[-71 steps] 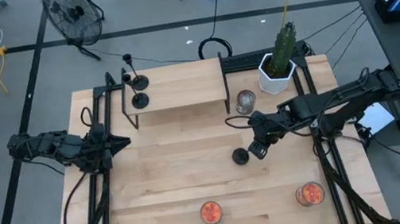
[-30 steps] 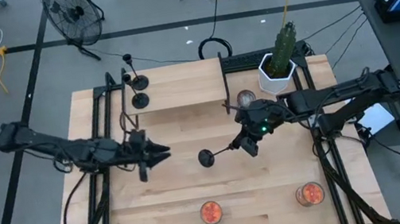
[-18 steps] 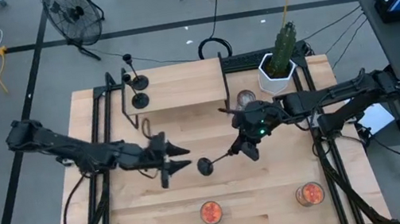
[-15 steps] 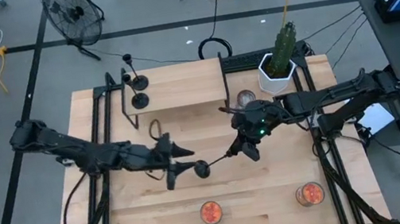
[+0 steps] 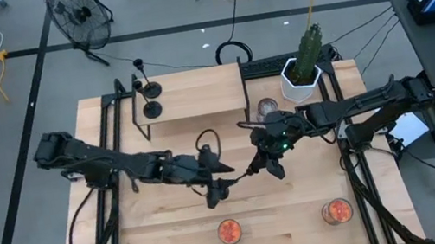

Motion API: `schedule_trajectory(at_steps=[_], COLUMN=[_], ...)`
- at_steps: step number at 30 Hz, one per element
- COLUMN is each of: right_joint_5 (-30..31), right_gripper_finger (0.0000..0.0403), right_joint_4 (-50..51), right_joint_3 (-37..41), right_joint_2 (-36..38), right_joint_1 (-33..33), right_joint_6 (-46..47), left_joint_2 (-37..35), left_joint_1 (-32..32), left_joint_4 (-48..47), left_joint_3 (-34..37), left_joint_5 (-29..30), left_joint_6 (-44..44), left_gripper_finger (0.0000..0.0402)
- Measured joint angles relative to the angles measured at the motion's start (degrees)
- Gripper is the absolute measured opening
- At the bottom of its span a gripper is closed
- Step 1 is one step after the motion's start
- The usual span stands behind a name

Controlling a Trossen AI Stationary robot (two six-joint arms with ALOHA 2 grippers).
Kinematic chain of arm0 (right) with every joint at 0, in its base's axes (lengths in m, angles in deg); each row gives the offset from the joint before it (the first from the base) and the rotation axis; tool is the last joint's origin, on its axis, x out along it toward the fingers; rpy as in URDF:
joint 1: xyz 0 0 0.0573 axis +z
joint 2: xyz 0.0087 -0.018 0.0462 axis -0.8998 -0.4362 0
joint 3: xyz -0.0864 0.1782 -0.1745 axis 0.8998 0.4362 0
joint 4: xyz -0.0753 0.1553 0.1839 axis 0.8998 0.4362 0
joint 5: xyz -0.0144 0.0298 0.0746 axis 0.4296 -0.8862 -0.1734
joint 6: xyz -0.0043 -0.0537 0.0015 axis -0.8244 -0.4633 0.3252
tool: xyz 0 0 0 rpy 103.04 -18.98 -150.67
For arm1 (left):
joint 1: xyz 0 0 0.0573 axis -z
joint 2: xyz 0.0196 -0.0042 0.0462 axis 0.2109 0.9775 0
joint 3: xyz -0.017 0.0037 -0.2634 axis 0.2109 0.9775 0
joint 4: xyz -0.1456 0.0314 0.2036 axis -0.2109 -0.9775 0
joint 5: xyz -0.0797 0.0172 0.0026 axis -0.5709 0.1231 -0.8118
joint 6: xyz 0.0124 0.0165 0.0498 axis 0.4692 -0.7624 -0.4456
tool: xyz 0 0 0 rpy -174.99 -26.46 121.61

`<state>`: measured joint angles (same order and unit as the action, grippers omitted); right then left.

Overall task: Pick & Place candle stick holders
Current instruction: Put the black candle holder on the shelf

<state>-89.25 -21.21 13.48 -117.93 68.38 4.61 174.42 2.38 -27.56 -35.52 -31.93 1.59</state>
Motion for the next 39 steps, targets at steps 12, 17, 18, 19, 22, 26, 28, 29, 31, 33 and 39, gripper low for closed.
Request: schedule_trajectory(at_steps=[12,17,18,19,22,26,28,29,31,33,39], right_joint_5=[-1.32,-2.9,-2.82,-2.81,-2.75,-3.7,-3.84,-3.9,-4.11,-4.15,-3.86], right_gripper_finger=[0.0004,0.0004,0.0004,0.0004,0.0004,0.0004,0.0004,0.0004,0.0004,0.0004,0.0004], right_joint_4=[-0.39,-0.6,-0.78,-0.89,-1.13,-2.02,-2.76,-3.17,-3.85,-3.79,-3.81], right_joint_3=[0.02,0.02,0.02,0.02,0.02,0.02,0.08,0.07,0.09,0.09,0.09], right_joint_2=[-0.01,-0.01,-0.01,-0.01,-0.01,-0.01,-0.01,-0.01,-0.01,0.01,0.07], right_joint_1=[-0.01,-0.01,-0.01,-0.01,-0.03,-0.05,-0.05,-0.05,-0.05,-0.05,-0.09], right_joint_6=[-3.01,-3.02,-3.11,-3.31,-3.43,-3.43,-3.43,-3.45,-3.45,-3.45,-3.43], left_joint_2=[9.66,10.3,10.29,10.29,10.29,10.63,10.88,10.92,11.09,11.49,11.58], left_joint_1=[-2.49,-3.92,-4.15,-4.3,-4.77,-5.16,-5.35,-5.4,-5.43,-5.49,-6.31], left_joint_4=[-6.76,-7.12,-7.16,-7.26,-7.38,-6.85,-6.87,-6.78,-6.27,-5.46,-4.42], left_joint_3=[-10.62,-12.19,-12.23,-12.23,-12.23,-12.23,-12.23,-12.21,-12.21,-12.21,-12.21], left_joint_5=[-6.01,-7.19,-7.33,-7.34,-8.16,-9.25,-9.73,-10.26,-10.73,-11.47,-15.83], left_joint_6=[0.11,0.13,0.17,0.35,1.51,3.11,3.24,3.3,3.41,4.35,5.0], left_gripper_finger=[0.0186,0.0186,0.0186,0.0186,0.0186,0.0186,0.0186,0.0185,0.0175,0.0155,0.0069])
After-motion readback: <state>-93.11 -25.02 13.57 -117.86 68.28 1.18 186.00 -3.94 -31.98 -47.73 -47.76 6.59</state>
